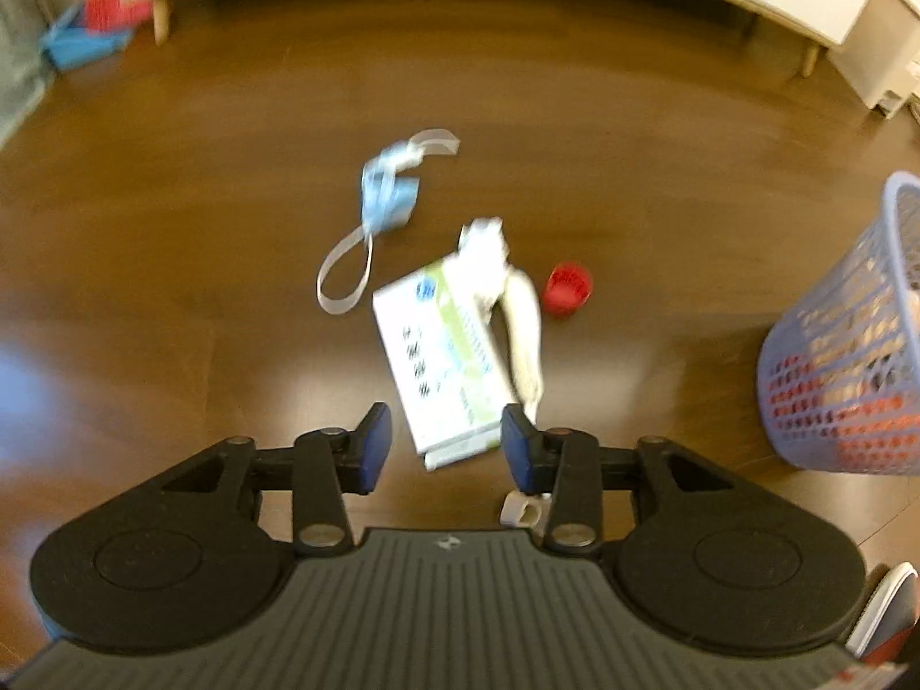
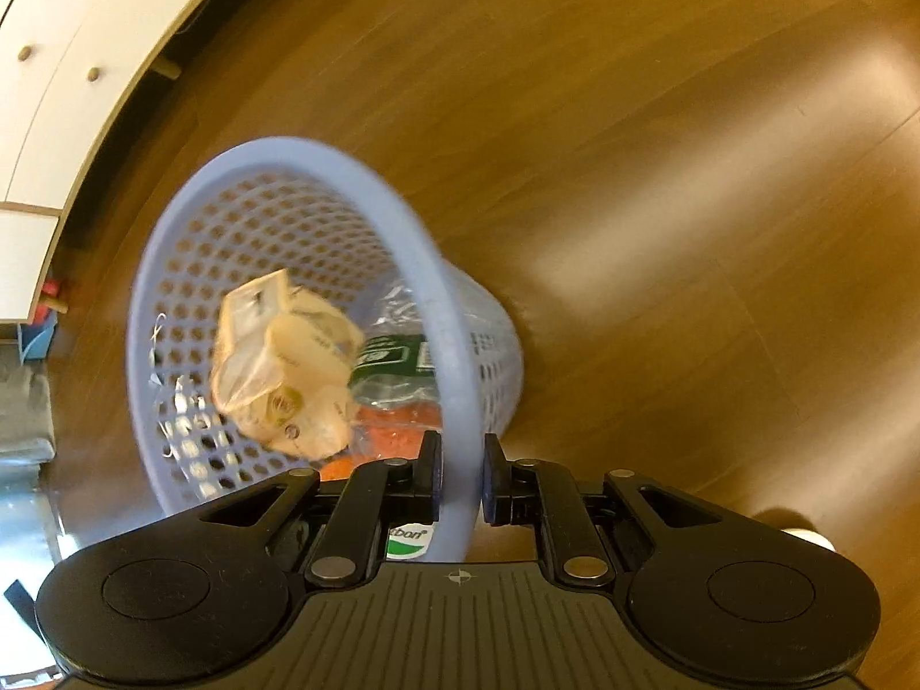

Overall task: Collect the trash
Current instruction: 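Move the open left tool over the white medicine box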

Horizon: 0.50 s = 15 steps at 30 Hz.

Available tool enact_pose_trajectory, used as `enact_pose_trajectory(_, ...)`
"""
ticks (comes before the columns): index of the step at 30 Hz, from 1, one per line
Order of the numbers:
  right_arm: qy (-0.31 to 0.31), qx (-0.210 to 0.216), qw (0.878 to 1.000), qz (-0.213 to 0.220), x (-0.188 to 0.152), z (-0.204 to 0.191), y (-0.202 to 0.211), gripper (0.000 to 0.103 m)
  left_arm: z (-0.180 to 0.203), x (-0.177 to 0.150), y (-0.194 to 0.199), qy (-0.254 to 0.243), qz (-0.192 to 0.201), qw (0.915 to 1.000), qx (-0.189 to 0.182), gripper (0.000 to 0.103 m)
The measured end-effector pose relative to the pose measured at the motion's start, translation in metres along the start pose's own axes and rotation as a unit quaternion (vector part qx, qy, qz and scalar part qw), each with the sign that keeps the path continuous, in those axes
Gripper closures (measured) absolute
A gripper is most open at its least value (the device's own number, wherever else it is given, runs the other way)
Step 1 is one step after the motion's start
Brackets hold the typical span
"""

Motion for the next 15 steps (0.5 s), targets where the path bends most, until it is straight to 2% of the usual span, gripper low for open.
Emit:
enact_pose_trajectory(3,-0.014,-0.002,1.0,-0.006,-0.014,-0.001,0.001,0.093,-0.005,-0.007,-0.023,0.02,-0.021,0.9995,-0.016,0.058)
enact_pose_trajectory(4,-0.011,-0.008,1.0,-0.005,-0.013,0.002,0.003,0.093,-0.004,-0.007,-0.03,0.02,-0.025,0.9993,-0.022,0.052)
enact_pose_trajectory(6,-0.003,-0.012,1.0,0.0,-0.009,0.0,0.005,0.093,-0.001,-0.006,-0.041,0.014,-0.027,0.9993,-0.02,0.047)
enact_pose_trajectory(8,-0.012,-0.012,1.0,0.005,-0.01,-0.002,0.004,0.093,0.0,-0.002,-0.051,0.013,-0.02,0.9995,-0.022,0.047)
enact_pose_trajectory(12,-0.012,-0.017,1.0,0.015,0.004,0.003,0.01,0.093,0.0,0.007,-0.074,0.036,-0.02,0.9986,-0.032,0.038)
enact_pose_trajectory(15,-0.007,-0.02,1.0,0.017,0.007,0.002,0.012,0.093,0.005,0.01,-0.092,0.046,-0.028,0.998,-0.033,0.038)
Point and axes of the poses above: each gripper's, at about its wrist camera, not at the fingertips, and y roughly against the way its jaws point, z to its right, x to its top, the point moved 4 cm from there along -y, roughly the way its jaws point, and after that the axes turned 6 degrees about x, right-handed, at the moved point
